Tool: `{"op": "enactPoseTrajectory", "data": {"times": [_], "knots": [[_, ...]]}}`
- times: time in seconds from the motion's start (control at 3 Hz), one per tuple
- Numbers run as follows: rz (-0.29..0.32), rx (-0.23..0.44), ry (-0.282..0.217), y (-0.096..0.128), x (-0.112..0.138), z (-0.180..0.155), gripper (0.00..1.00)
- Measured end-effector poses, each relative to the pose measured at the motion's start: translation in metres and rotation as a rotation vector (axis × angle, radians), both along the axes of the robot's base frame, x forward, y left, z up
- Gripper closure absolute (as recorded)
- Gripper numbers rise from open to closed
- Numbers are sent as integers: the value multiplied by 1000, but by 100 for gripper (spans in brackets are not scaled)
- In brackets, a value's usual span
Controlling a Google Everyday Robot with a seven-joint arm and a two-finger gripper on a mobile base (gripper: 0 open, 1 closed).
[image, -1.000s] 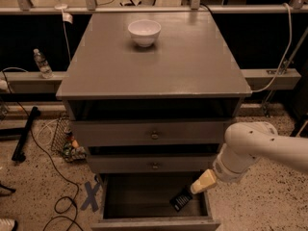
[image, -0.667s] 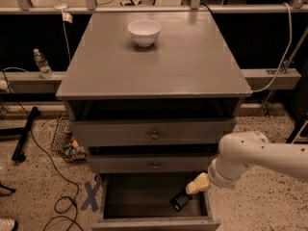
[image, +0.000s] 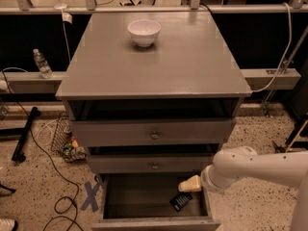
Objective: Pick rxbar blueberry from bottom drawer and place on counter
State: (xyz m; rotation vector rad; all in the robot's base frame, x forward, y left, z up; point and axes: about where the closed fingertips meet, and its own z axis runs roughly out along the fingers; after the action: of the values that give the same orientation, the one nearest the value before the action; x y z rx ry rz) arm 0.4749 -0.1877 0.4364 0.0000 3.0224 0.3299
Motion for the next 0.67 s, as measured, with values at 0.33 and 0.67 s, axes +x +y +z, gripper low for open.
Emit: {"op": "enactPoseTrajectory", "data": {"times": [0.33,0.67], "knots": [[0,0,0,0,0,0,0],[-40,-26,21,12,2,-23,0]]}}
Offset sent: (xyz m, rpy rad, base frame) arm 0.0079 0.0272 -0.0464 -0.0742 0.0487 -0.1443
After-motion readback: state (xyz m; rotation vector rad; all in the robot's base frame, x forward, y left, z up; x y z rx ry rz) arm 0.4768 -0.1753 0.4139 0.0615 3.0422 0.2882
